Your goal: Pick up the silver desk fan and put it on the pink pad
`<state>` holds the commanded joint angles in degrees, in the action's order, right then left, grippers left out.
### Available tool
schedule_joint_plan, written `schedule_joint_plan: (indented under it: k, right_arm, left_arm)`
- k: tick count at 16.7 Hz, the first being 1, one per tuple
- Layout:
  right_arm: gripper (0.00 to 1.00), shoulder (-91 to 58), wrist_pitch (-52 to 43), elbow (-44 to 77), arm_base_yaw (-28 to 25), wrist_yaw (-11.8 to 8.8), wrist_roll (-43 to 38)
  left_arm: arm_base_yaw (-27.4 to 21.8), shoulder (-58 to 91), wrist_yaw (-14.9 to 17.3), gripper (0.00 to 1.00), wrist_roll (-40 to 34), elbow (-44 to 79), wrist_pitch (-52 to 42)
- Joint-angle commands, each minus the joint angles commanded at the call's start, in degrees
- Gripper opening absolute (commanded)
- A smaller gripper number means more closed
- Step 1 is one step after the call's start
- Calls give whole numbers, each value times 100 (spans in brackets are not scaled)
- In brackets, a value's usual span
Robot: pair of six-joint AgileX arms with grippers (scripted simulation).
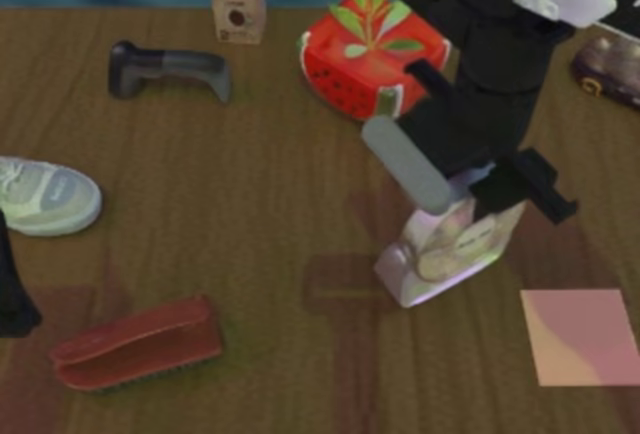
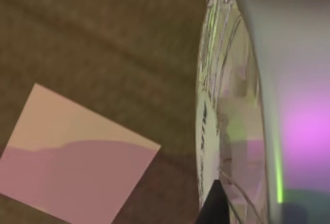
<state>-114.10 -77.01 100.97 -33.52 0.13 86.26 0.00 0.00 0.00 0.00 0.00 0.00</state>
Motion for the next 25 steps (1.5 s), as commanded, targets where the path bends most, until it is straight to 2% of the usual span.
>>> schedule_joint_plan:
  k: [8,18,25]
  right_arm:
    - [0,97,-236,151,68,2,-78]
    - [0,2662,-146,-2503,1263,26,-1535]
    - [0,2798,-140,-2668,1335,27,-1650]
  left_arm:
    - [0,0,0,100,0,0,0]
    - [0,0,0,100,0,0,0]
    - [0,0,0,100,0,0,0]
